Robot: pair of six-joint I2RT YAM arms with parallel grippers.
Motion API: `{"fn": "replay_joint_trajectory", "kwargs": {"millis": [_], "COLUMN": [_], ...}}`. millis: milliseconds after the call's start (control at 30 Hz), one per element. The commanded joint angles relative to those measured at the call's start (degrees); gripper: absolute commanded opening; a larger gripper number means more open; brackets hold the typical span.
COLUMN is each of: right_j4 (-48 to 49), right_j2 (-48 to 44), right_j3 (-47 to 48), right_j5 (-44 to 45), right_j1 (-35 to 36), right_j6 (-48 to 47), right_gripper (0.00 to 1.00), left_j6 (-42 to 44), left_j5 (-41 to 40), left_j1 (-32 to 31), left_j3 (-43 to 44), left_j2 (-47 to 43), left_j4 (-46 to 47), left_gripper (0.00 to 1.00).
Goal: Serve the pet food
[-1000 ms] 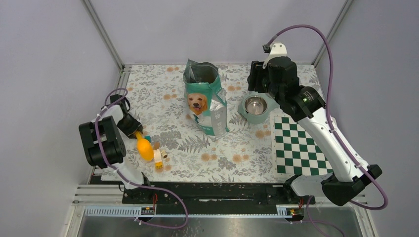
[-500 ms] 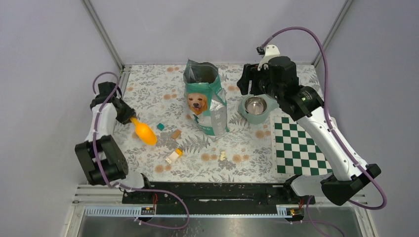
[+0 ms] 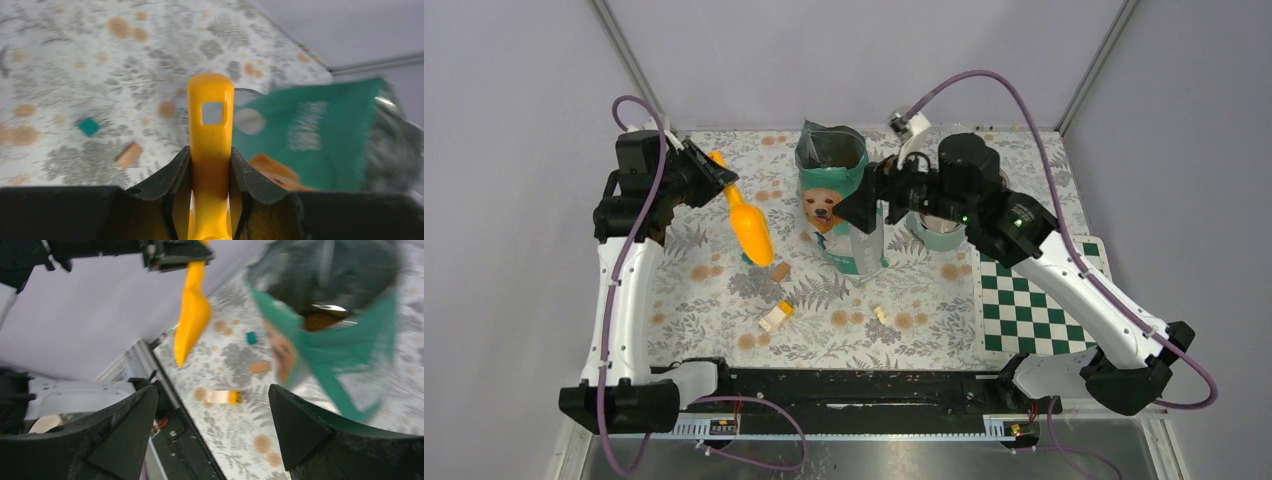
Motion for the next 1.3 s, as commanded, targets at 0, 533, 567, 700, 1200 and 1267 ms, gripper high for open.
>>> {"fn": "replay_joint_trajectory", "kwargs": {"millis": [0, 533, 567, 700, 1200, 1267], "right_j4": [7.74, 4.44, 4.06, 1.05, -8.12, -9.19], "right_j2": [3.47, 17.63, 18.58, 21.96, 14.86, 13.04], "right_j3": [2.88, 14.81, 15.49, 19.54, 24.46, 23.35], "right_j5": [-2.77, 18.74, 21.2, 29.27, 15.71, 10.93], "right_j1": [6.93, 19.99, 20.46, 21.39, 14.64, 13.19], "right_j6": [1.28, -7.31, -7.25, -6.61, -13.39, -14.77], "right_gripper": [0.9, 0.72, 0.68, 0.49, 0.0, 0.0], "left_j6": [-6.81, -18.4, -18.73, -19.43, -1.42, -7.32], "left_j5": [5.99, 6.79, 6.7, 7.48, 25.46, 32.94], "left_j1": [-3.37, -7.85, -7.82, -7.74, -7.62, -7.64], "left_j3": [5.71, 5.2, 5.17, 4.93, 6.72, 3.15], "left_j2": [-4.4, -10.89, -11.1, -11.21, -10.36, -10.6], "left_j4": [4.39, 10.89, 10.9, 11.05, 17.88, 26.6], "left_gripper": [0.0, 0.0, 0.0, 0.0, 0.84, 0.84]}}
